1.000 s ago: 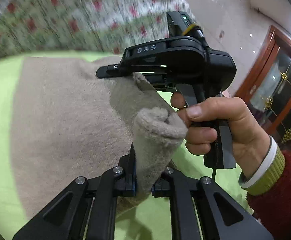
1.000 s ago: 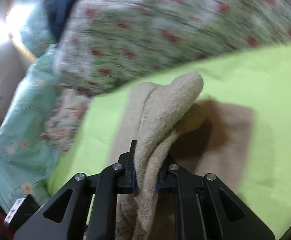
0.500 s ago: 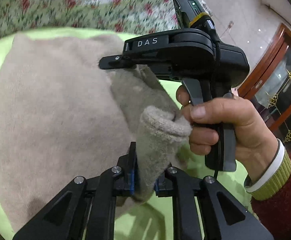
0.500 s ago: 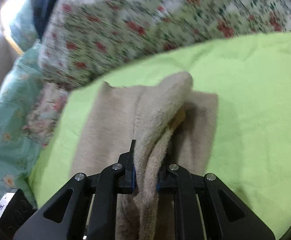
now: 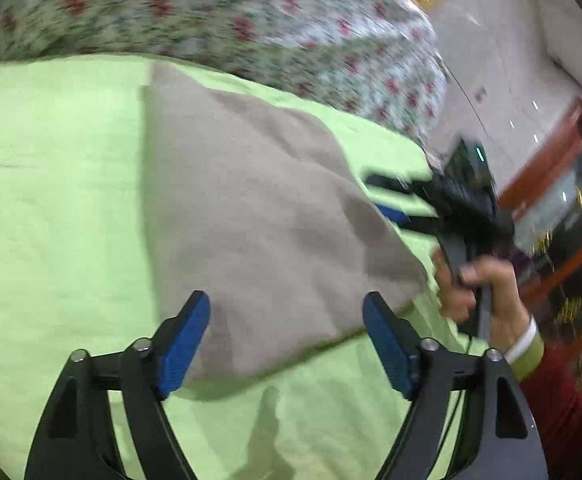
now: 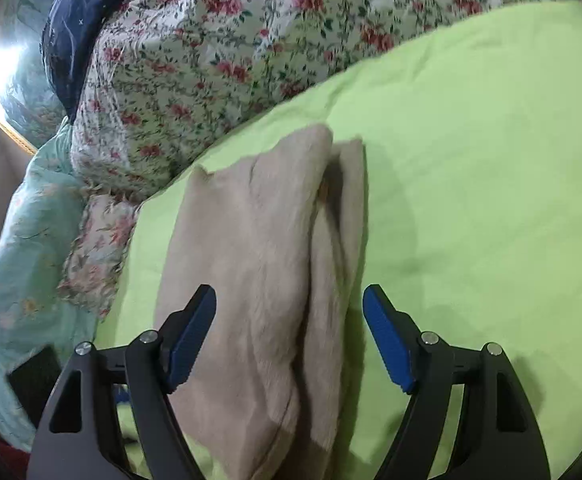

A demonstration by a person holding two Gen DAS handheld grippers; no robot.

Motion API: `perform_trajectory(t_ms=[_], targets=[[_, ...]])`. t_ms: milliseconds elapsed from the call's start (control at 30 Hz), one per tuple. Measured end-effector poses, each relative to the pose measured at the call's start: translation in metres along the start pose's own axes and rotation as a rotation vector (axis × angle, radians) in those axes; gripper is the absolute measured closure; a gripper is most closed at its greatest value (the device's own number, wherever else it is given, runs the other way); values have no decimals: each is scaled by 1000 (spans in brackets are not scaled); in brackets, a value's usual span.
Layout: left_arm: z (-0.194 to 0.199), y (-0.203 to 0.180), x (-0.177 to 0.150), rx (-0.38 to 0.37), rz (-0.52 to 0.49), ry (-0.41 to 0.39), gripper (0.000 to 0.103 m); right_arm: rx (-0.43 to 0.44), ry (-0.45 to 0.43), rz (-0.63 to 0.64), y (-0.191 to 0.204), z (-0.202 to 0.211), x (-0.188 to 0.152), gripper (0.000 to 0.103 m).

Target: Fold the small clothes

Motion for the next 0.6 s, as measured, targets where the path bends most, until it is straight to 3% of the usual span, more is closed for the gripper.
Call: perform_trajectory(t_ms=[200,500,533,567,600], targets=[[-15,39,33,-16,87,26,19,-9,41,4,-3,-9,-9,27],[-92,60,44,-84,177,149,19,-8,94,4,-9,-40,-9,27],[-96,60,45,-93,175,143,21,0,93,1,-9,-44,-8,27],[-101,60,46,-88,161,132,31,3,97,-2,-8,-47,-8,28],[-104,60,47,-79,150,132,37,8,108,-5,-6,-51,-10,37]])
Point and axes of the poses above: each gripper's, at about its wrist camera, not at the fingertips, and z roughly against the way its jaws point, y to its left, x to its top, the point moved 7 cm from there along -z, roughly the way its jaws point, and after that the axes turned 1 degree about -x, right-handed, at the moved point
